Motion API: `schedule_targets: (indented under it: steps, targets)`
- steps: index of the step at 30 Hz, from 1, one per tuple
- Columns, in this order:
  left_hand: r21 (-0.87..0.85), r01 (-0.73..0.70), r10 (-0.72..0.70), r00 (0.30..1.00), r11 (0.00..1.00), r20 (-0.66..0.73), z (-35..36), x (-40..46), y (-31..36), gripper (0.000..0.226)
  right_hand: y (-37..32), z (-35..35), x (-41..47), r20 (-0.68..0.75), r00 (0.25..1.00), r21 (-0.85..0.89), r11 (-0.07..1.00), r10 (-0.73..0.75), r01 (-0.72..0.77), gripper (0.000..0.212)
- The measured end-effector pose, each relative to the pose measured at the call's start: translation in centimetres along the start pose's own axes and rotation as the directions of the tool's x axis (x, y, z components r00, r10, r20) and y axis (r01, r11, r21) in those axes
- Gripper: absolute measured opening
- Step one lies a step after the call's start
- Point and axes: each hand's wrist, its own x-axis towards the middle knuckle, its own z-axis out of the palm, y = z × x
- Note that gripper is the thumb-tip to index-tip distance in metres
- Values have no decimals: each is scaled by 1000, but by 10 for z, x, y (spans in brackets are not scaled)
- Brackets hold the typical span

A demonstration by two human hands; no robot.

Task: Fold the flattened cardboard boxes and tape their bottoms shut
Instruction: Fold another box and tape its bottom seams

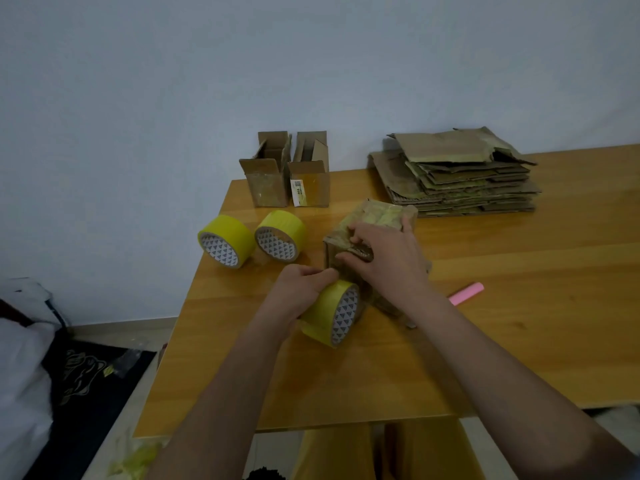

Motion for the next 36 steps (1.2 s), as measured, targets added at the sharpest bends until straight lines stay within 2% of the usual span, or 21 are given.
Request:
schedule_targets:
  steps: [5, 7, 9, 11, 12, 14, 16, 18, 20, 24, 27, 30, 32, 34, 36]
  targets:
    - [-33, -64, 65, 997, 997, 29, 7, -2, -2, 19, 5, 4, -10, 29, 996, 79, 993, -86, 84, 41]
    - [-48, -67, 68, 997, 997, 29, 9, -5, 0, 20, 9, -2, -8, 114, 992, 214, 976, -61, 35, 40]
    - [-64, -53, 55, 997, 997, 44, 10, -7, 2, 21, 14, -19, -10, 218, 976, 481, 871, -7, -101, 42]
    - [-74, -27, 31, 998, 997, 56, 9, -9, 4, 23, 25, -39, -20, 161, 981, 694, 694, 108, -190, 30]
    - [-81, -15, 20, 998, 997, 54, 8, -10, 5, 24, 33, -48, -26, 100, 977, 727, 657, 186, -199, 23]
    - [-109, -6, 10, 999, 994, 42, 8, -9, 5, 23, 54, -58, -40, 93, 954, 614, 739, 284, -279, 29]
    - [-120, -17, 20, 1000, 993, 23, 7, -8, 4, 23, 78, -59, -51, 247, 923, 363, 855, 294, -369, 38]
    - [-92, -58, 57, 998, 994, -14, 8, -5, 2, 22, 99, -55, -63, 441, 856, 155, 916, 271, -370, 39]
    - [-62, -116, 113, 992, 991, -53, 11, -5, 2, 23, 109, -51, -74, 539, 806, 98, 932, 245, -349, 39]
    - [-57, -180, 174, 980, 982, -99, 14, -7, 1, 13, 113, -42, -79, 414, 882, 139, 942, 226, -307, 20]
    - [-85, -186, 177, 979, 979, -103, 14, -7, -1, 10, 110, -42, -78, 366, 908, 129, 956, 202, -264, 18]
    - [-112, -182, 169, 978, 977, -119, 11, -7, -2, 13, 93, -57, -77, 285, 946, 337, 908, 154, -249, 12]
    - [-126, -168, 151, 979, 978, -137, 9, -5, -3, 13, 73, -68, -75, 183, 979, 417, 895, 91, -161, 9]
    - [-142, -144, 121, 980, 979, -160, 9, -3, -3, 11, 51, -75, -72, 108, 994, 371, 928, 4, -44, 13]
    - [-156, -127, 100, 980, 980, -171, 11, -2, -3, 7, 32, -74, -70, 90, 994, 239, 970, -64, 41, 20]
